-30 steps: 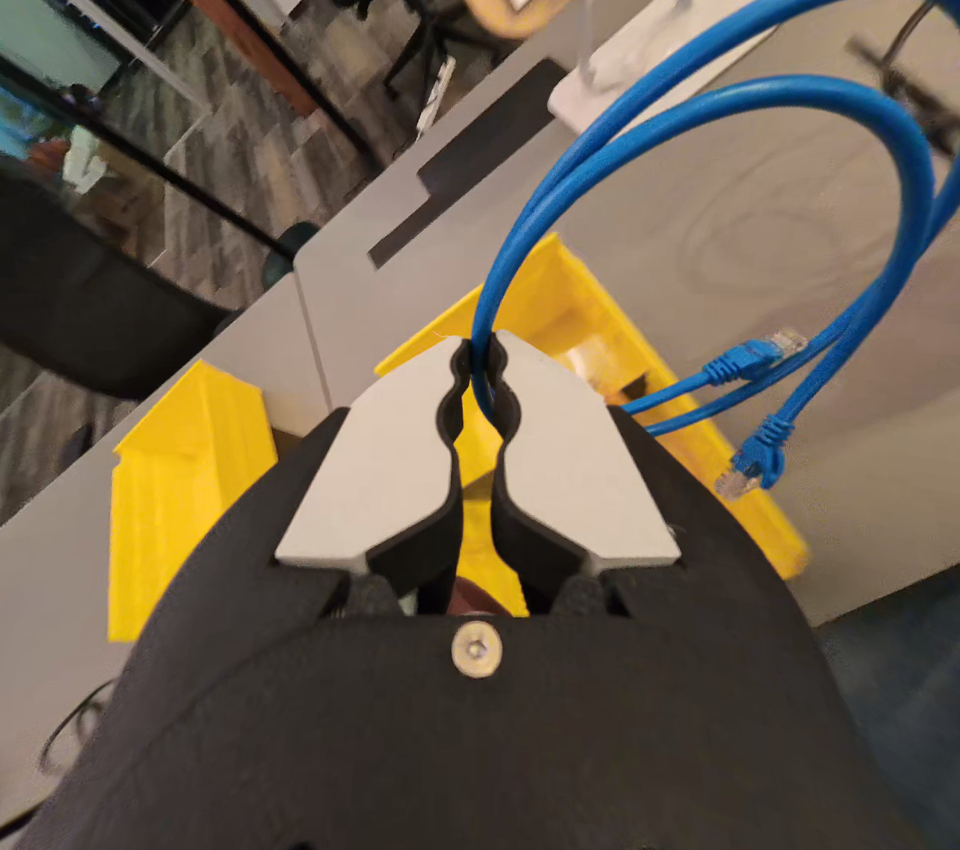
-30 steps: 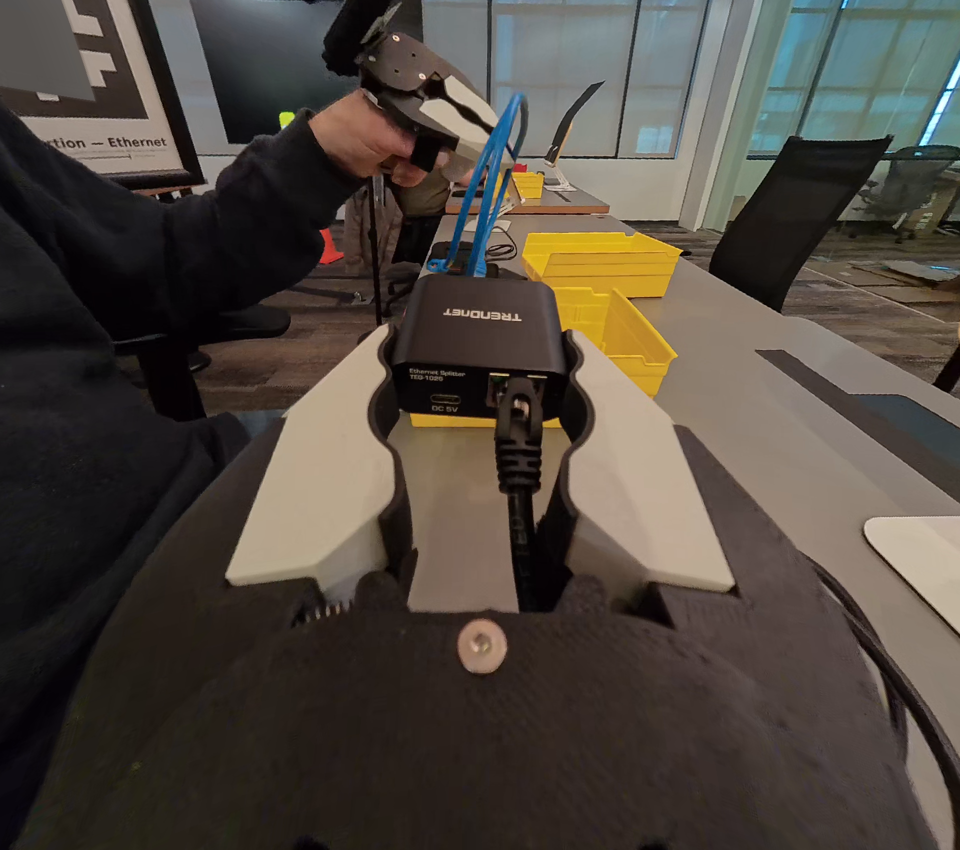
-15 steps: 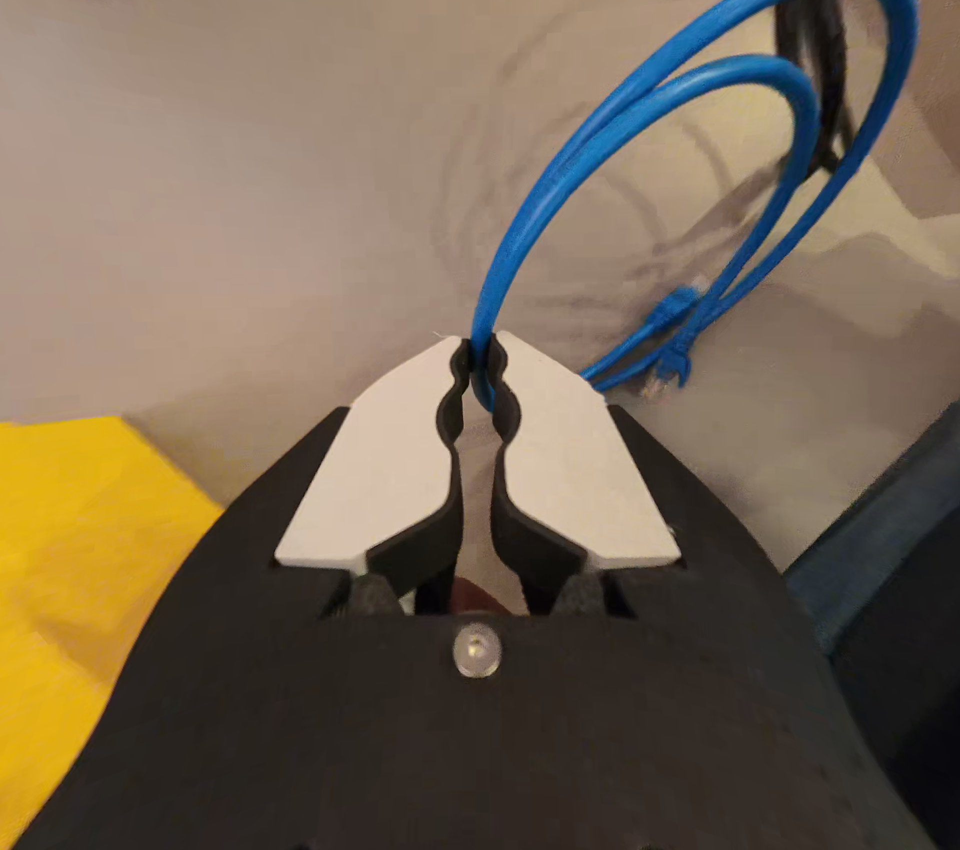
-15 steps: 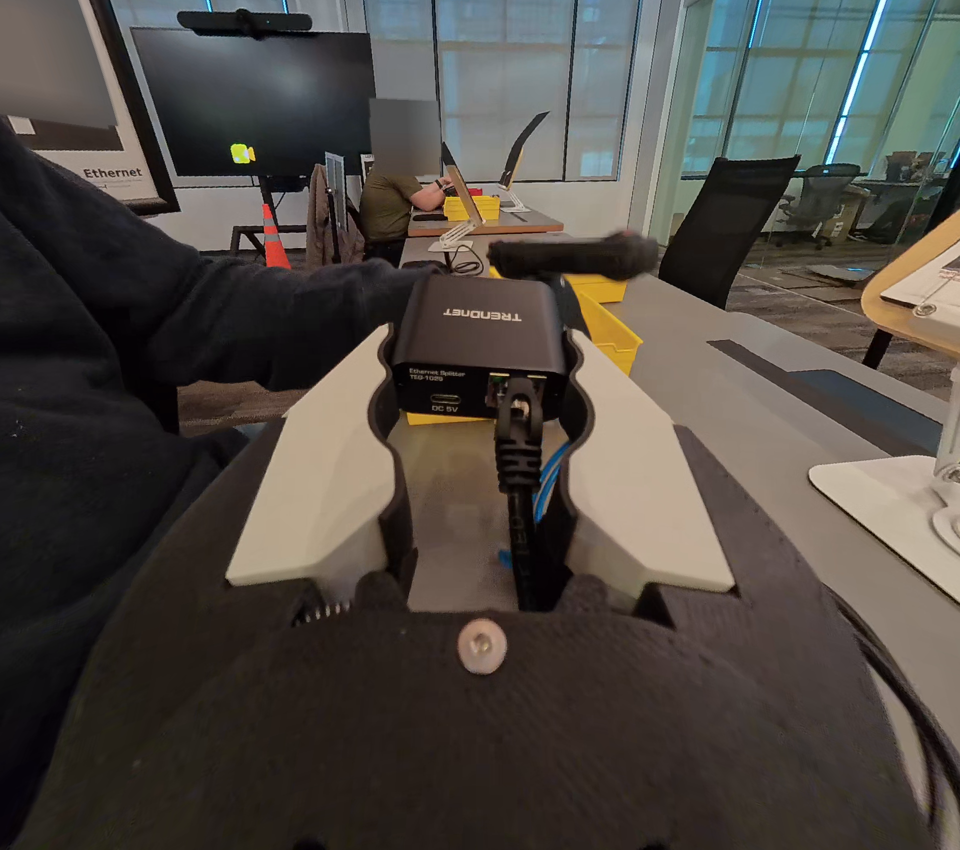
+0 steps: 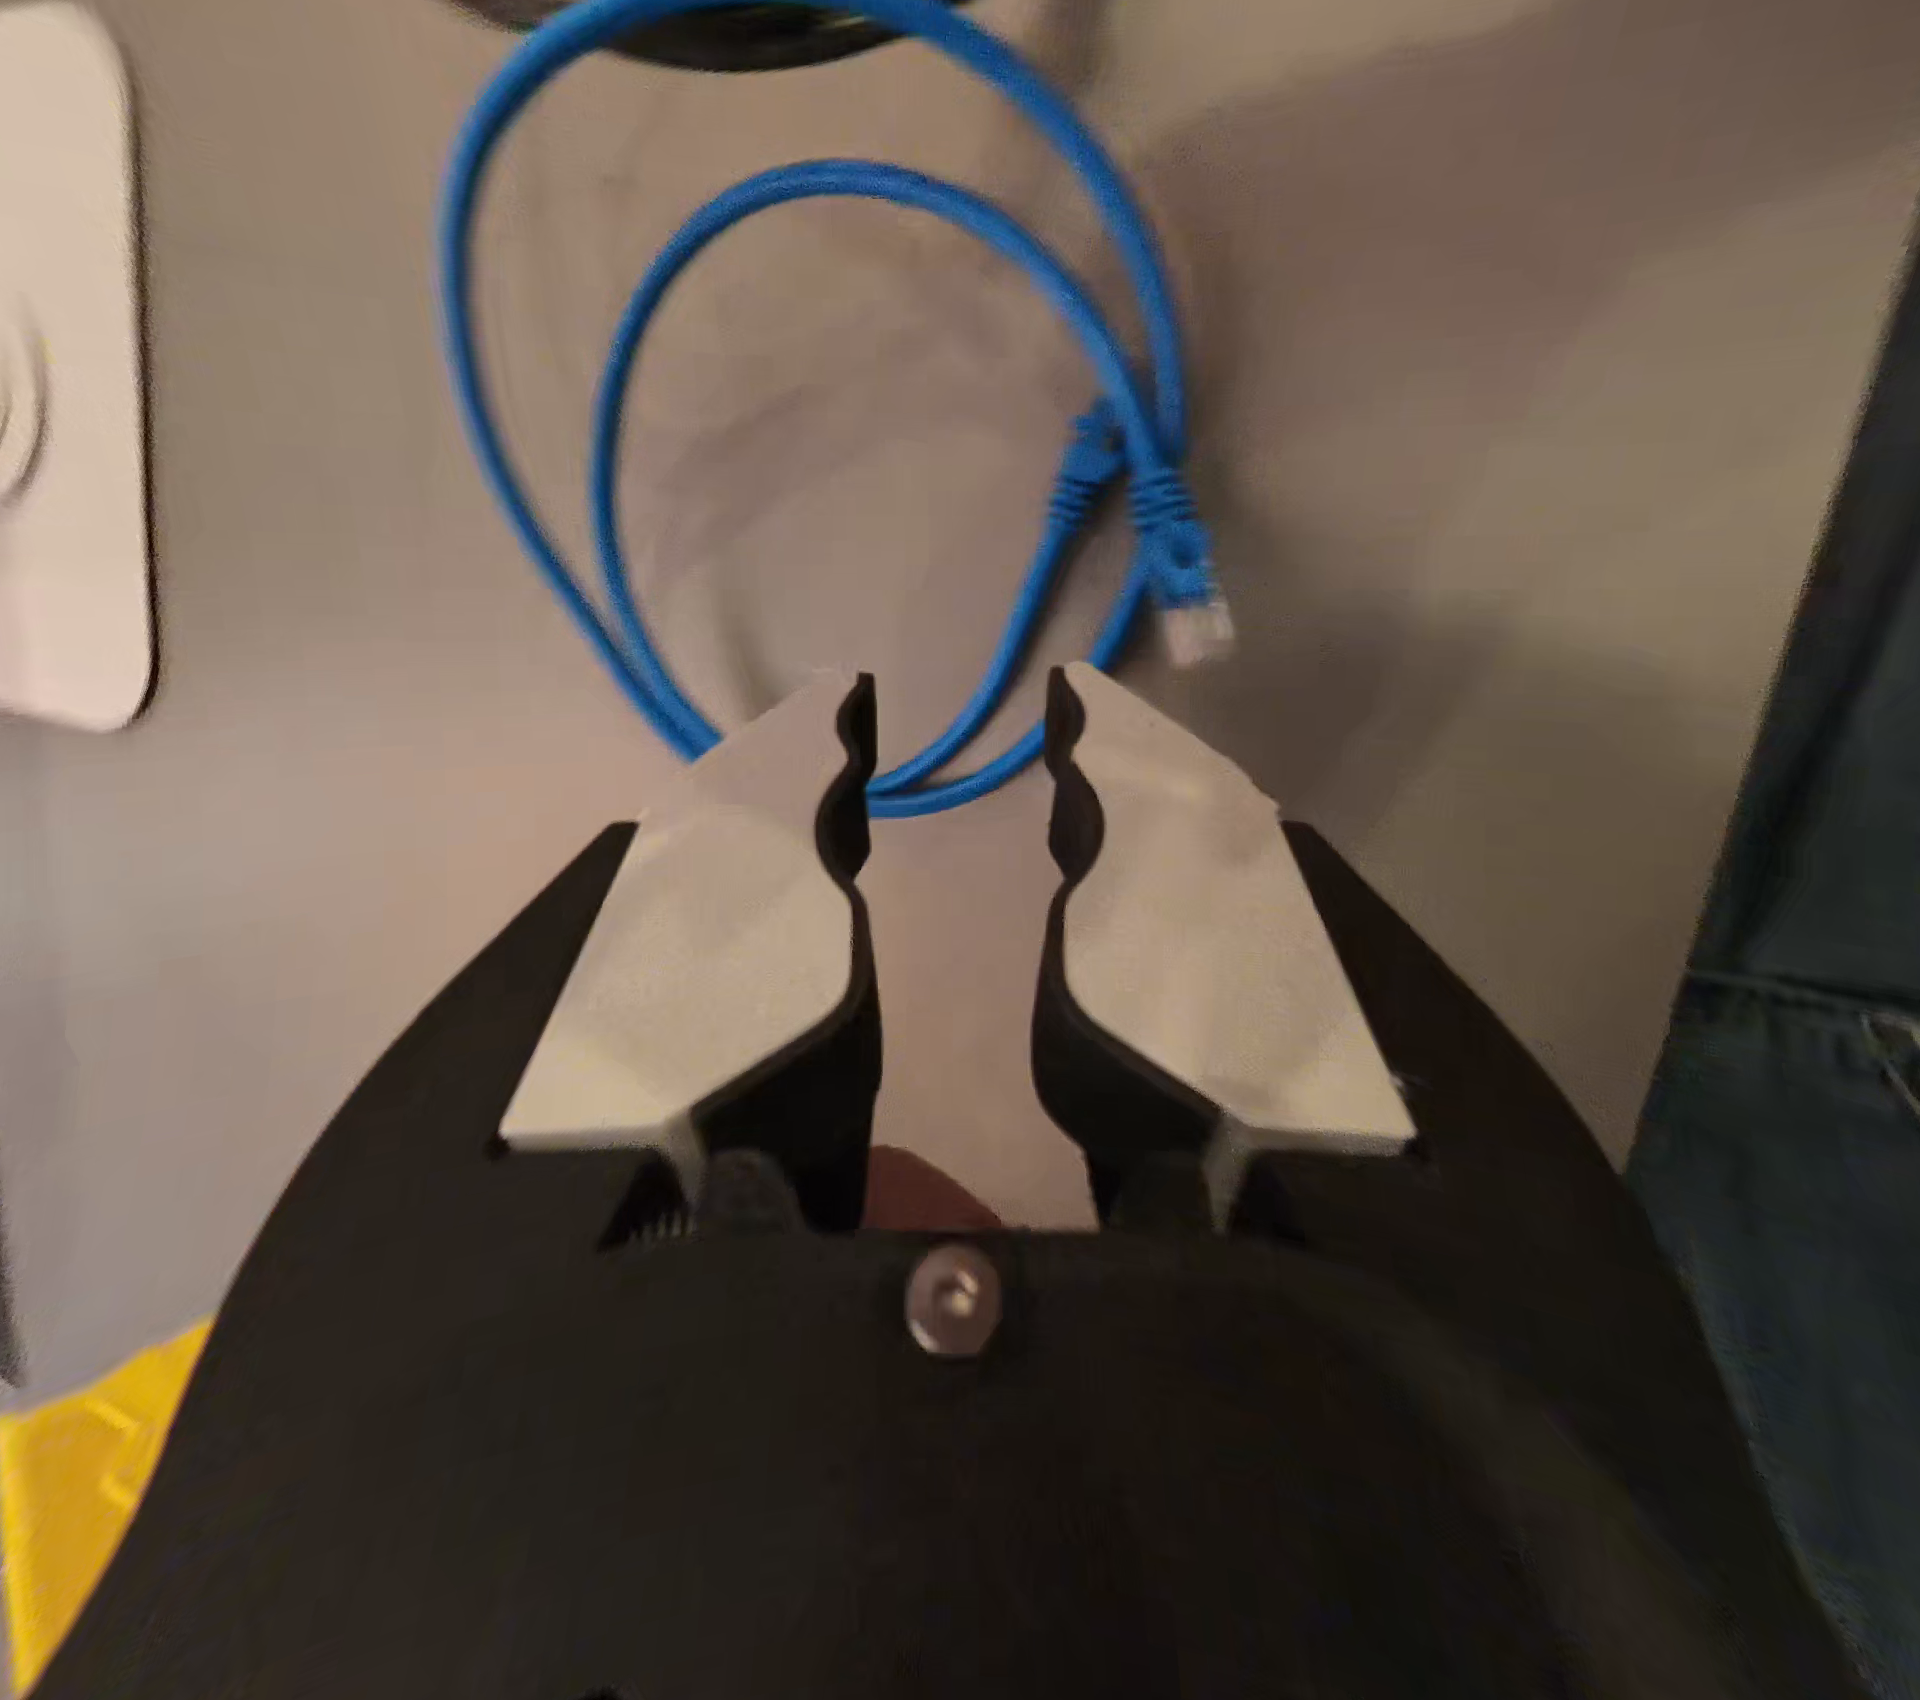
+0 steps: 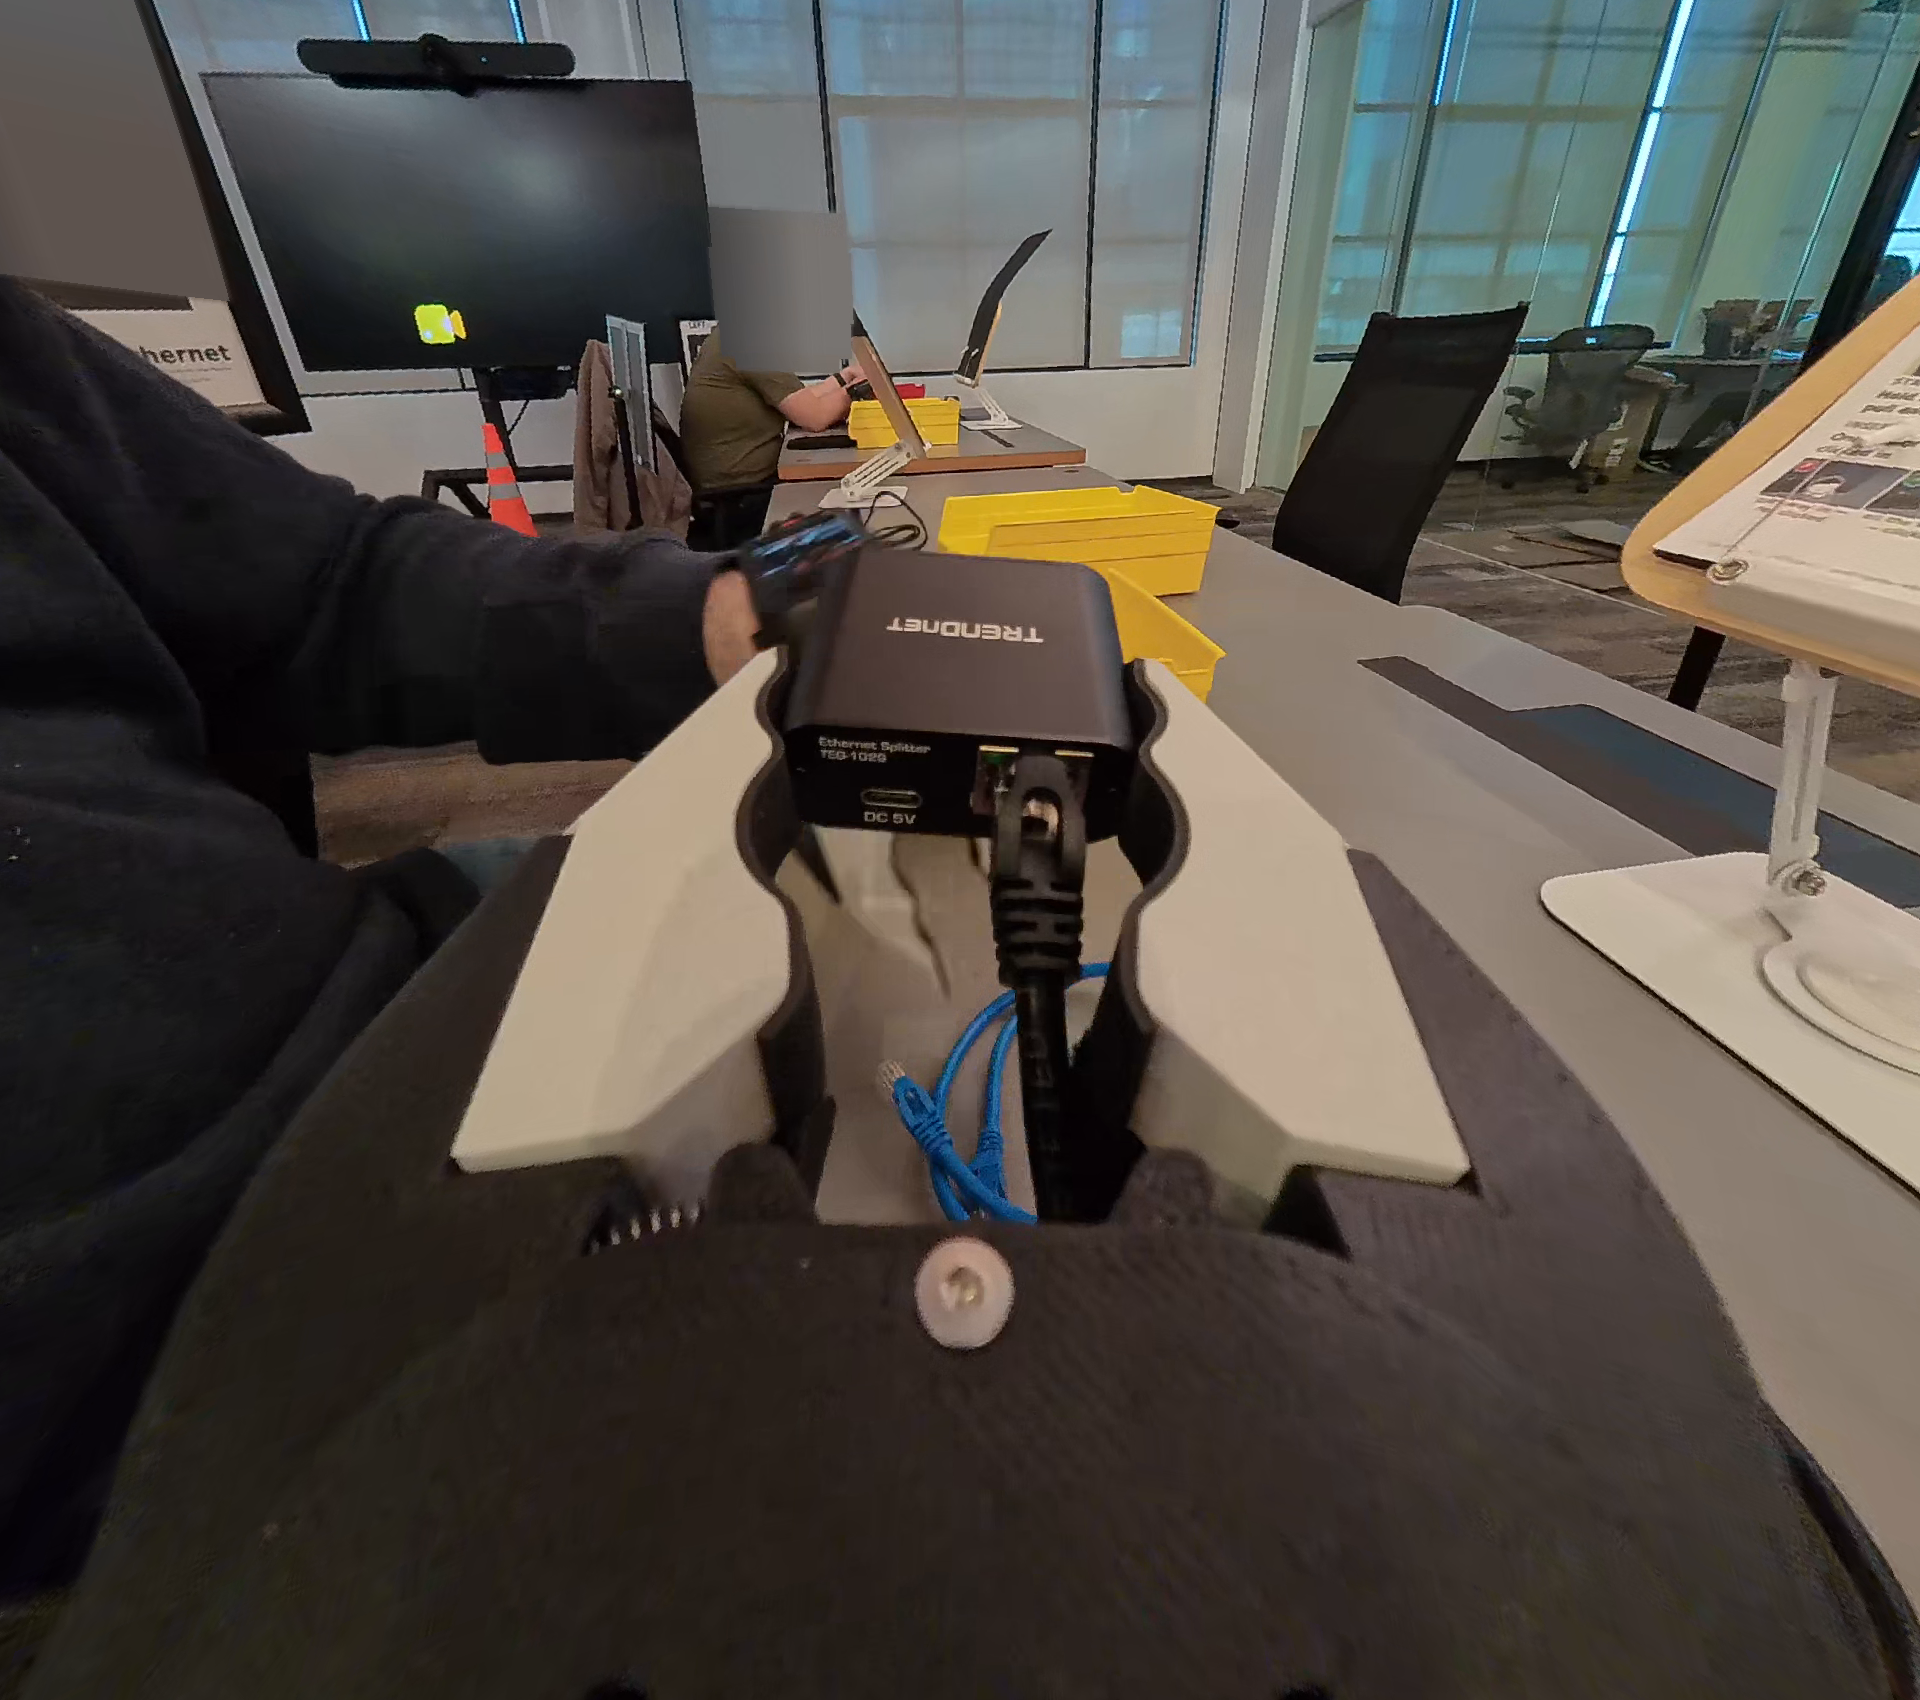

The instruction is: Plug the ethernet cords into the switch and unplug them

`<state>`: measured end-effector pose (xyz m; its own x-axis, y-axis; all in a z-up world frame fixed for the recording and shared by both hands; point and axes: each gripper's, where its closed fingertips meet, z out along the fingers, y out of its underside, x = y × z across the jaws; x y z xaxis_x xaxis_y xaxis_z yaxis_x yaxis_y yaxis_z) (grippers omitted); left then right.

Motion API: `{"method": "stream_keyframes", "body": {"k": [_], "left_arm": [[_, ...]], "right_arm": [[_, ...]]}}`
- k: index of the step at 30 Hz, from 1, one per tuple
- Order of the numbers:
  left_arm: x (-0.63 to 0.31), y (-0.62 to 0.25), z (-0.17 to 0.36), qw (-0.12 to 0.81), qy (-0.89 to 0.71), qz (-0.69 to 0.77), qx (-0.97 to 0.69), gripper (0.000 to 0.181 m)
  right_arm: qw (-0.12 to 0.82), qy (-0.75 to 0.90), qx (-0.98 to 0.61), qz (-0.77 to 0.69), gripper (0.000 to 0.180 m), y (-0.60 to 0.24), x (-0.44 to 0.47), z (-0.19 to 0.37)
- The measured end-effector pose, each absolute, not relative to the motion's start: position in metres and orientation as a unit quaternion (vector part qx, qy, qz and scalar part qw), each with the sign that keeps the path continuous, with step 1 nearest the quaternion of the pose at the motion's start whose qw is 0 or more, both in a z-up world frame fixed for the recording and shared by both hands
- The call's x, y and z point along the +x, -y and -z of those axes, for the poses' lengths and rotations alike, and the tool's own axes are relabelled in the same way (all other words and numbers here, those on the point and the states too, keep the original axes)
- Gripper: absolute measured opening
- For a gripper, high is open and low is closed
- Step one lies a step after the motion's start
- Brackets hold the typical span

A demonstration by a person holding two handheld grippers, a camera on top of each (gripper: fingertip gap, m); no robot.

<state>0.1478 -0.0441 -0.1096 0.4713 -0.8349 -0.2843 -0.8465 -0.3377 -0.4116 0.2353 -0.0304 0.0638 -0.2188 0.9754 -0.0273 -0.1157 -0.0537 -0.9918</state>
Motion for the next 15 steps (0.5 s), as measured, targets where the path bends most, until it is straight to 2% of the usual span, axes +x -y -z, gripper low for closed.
{"method": "stream_keyframes", "body": {"k": [3,8,9,11,13,15], "left_arm": [[0.152,0.054,0.130,0.211,-0.573,-0.056,-0.790,0.031],[0.131,0.029,0.139,0.191,-0.588,-0.122,-0.776,0.008],[0.126,0.025,0.143,0.178,-0.590,-0.121,-0.778,0.008],[0.109,0.022,0.158,0.122,-0.572,-0.128,-0.801,0.004],[0.098,0.016,0.162,0.108,-0.539,-0.143,-0.823,0.000],[0.082,0.024,0.163,0.064,-0.458,-0.137,-0.876,0.000]], "right_arm": [[0.462,0.508,-0.422,-0.591,0.061,0.029,0.236,-0.064],[0.462,0.514,-0.423,-0.585,0.061,0.030,0.236,-0.062],[0.462,0.514,-0.423,-0.586,0.061,0.030,0.236,-0.062],[0.463,0.514,-0.423,-0.585,0.061,0.030,0.236,-0.062],[0.464,0.516,-0.423,-0.583,0.061,0.030,0.236,-0.062],[0.466,0.517,-0.424,-0.580,0.061,0.030,0.238,-0.062]]}}
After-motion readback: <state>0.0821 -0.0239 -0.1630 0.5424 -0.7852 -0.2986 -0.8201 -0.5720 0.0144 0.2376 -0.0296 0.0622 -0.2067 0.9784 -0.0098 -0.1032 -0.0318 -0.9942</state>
